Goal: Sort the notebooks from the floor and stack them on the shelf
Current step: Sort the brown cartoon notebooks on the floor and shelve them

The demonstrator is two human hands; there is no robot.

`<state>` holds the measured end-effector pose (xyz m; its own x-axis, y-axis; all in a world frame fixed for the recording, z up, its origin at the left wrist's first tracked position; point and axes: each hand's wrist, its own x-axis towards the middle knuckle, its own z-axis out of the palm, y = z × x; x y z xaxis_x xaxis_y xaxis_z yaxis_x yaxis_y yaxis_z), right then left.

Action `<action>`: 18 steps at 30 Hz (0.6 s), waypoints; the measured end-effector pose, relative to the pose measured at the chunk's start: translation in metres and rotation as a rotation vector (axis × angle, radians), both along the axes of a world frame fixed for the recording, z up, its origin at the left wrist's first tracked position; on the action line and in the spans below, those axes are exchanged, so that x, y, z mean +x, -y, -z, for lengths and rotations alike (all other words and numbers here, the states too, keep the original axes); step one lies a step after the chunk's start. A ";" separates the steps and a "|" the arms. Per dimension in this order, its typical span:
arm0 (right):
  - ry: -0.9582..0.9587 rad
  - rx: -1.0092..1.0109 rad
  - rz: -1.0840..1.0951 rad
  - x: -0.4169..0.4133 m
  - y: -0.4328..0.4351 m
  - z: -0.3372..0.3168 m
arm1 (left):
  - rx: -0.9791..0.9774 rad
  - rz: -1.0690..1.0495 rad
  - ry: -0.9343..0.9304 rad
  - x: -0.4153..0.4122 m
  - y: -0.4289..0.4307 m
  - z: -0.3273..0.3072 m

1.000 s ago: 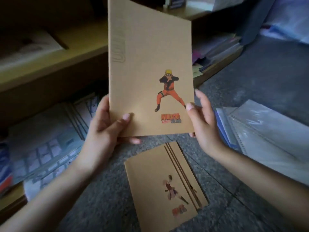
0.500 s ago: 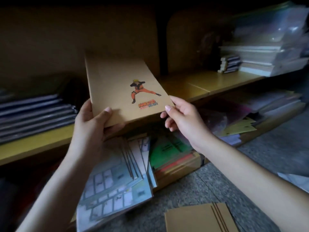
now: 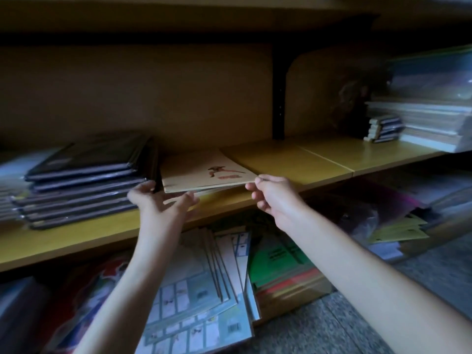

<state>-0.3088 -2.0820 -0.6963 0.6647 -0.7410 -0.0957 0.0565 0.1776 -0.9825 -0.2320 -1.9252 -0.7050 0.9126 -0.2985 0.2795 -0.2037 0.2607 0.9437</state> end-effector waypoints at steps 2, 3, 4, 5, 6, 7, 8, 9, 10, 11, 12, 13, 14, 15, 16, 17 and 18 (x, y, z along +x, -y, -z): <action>-0.034 -0.069 -0.012 0.002 0.001 0.001 | 0.051 -0.002 0.069 -0.002 0.002 0.006; -0.040 -0.088 -0.011 0.003 0.003 0.001 | 0.078 0.031 0.063 -0.002 0.003 0.008; -0.042 -0.097 -0.009 0.005 0.005 0.001 | 0.090 0.065 0.030 -0.002 0.004 0.010; -0.037 -0.102 -0.006 0.007 0.007 -0.001 | 0.090 0.099 -0.018 0.000 0.005 0.011; -0.025 -0.104 -0.008 0.008 0.009 -0.002 | 0.076 0.130 -0.072 0.002 0.006 0.011; -0.015 -0.108 -0.022 0.009 0.010 -0.003 | 0.058 0.156 -0.122 0.003 0.007 0.011; -0.003 -0.109 -0.051 0.009 0.011 -0.004 | 0.028 0.171 -0.175 0.004 0.008 0.010; 0.011 -0.106 -0.086 0.008 0.010 -0.003 | 0.006 0.177 -0.212 0.004 0.008 0.010; 0.031 -0.106 -0.116 0.006 0.010 -0.002 | 0.001 0.180 -0.215 0.002 0.009 0.009; 0.052 -0.114 -0.133 0.003 0.008 0.001 | 0.021 0.174 -0.176 0.000 0.010 0.008; 0.071 -0.128 -0.133 -0.001 0.006 0.005 | 0.052 0.164 -0.111 -0.004 0.011 0.007; 0.087 -0.148 -0.121 -0.005 0.005 0.010 | 0.083 0.156 -0.038 -0.008 0.012 0.008; 0.104 -0.171 -0.100 -0.010 0.003 0.017 | 0.117 0.160 0.044 -0.013 0.013 0.010; 0.121 -0.204 -0.078 -0.015 0.002 0.024 | 0.157 0.172 0.139 -0.018 0.012 0.014; 0.136 -0.252 -0.059 -0.020 0.003 0.032 | 0.207 0.189 0.251 -0.024 0.012 0.019; 0.145 -0.314 -0.042 -0.027 0.004 0.041 | 0.280 0.205 0.385 -0.032 0.012 0.024; 0.146 -0.381 -0.029 -0.034 0.006 0.051 | 0.380 0.223 0.532 -0.040 0.013 0.031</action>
